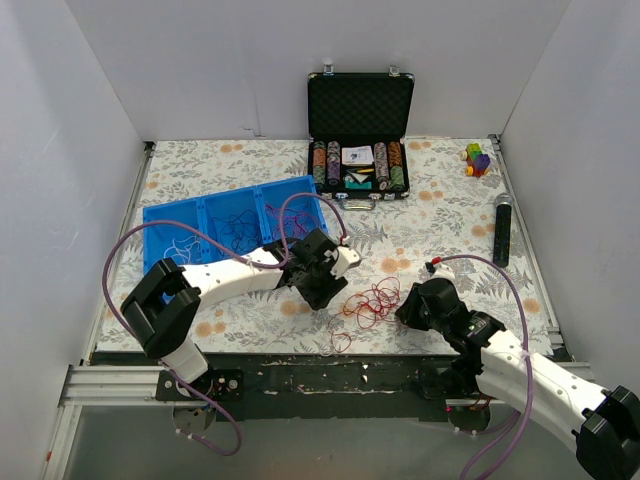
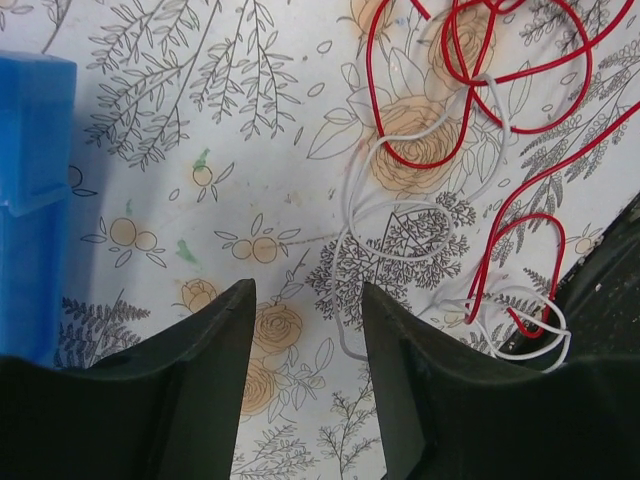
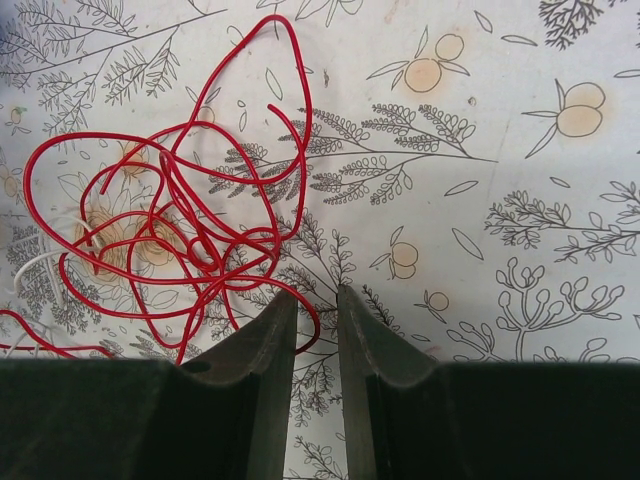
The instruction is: Untangle the cables
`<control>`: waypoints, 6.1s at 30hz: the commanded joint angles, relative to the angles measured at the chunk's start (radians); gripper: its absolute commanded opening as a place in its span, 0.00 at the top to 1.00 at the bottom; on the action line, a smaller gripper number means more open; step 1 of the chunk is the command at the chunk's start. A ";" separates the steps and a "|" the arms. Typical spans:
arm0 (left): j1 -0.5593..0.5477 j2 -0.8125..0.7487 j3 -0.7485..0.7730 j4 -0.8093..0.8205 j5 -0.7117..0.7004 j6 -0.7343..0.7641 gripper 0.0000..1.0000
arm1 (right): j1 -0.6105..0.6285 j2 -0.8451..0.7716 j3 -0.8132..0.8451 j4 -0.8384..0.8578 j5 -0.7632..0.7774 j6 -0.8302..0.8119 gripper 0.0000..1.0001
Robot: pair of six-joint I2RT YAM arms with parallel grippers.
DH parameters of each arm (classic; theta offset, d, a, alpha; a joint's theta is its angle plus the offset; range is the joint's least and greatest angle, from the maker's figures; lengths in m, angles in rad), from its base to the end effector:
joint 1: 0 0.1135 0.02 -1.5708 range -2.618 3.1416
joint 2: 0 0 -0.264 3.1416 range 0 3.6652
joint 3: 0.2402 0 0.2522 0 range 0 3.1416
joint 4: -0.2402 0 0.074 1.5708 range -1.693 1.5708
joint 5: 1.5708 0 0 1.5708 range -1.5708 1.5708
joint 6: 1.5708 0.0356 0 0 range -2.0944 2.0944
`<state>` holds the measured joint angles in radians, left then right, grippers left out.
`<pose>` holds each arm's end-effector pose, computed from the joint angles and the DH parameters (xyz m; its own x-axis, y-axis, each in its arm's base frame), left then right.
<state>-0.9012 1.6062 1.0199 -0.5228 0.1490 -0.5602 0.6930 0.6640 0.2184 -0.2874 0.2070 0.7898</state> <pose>0.1915 -0.2505 0.1940 -0.9046 0.2961 -0.3068 0.3964 0.8490 -0.3493 0.1123 0.0837 0.1519 -0.7230 0.3031 -0.6208 0.0082 0.9023 0.4310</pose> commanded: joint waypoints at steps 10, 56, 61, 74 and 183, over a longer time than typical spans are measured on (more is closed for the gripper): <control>-0.007 -0.140 0.108 -0.011 -0.060 -0.018 0.39 | -0.003 0.017 0.006 0.030 0.022 -0.017 0.69; -0.031 -0.149 -0.262 0.219 0.116 0.201 0.63 | -0.003 0.020 0.013 0.024 0.034 -0.014 0.73; -0.031 -0.131 -0.236 0.237 0.124 0.181 0.68 | -0.003 0.017 0.015 0.024 0.035 -0.014 0.73; -0.005 -0.181 -0.129 0.120 0.092 0.229 1.00 | -0.003 0.003 0.019 0.004 0.043 -0.015 0.74; 1.067 -0.476 0.030 0.003 -0.059 0.298 0.02 | -0.001 0.149 0.294 -0.022 -0.058 -0.184 0.76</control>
<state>0.1623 1.1091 0.8677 -0.3771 -0.0433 -0.2073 0.6937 0.7570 0.4366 -0.3557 0.1997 0.6788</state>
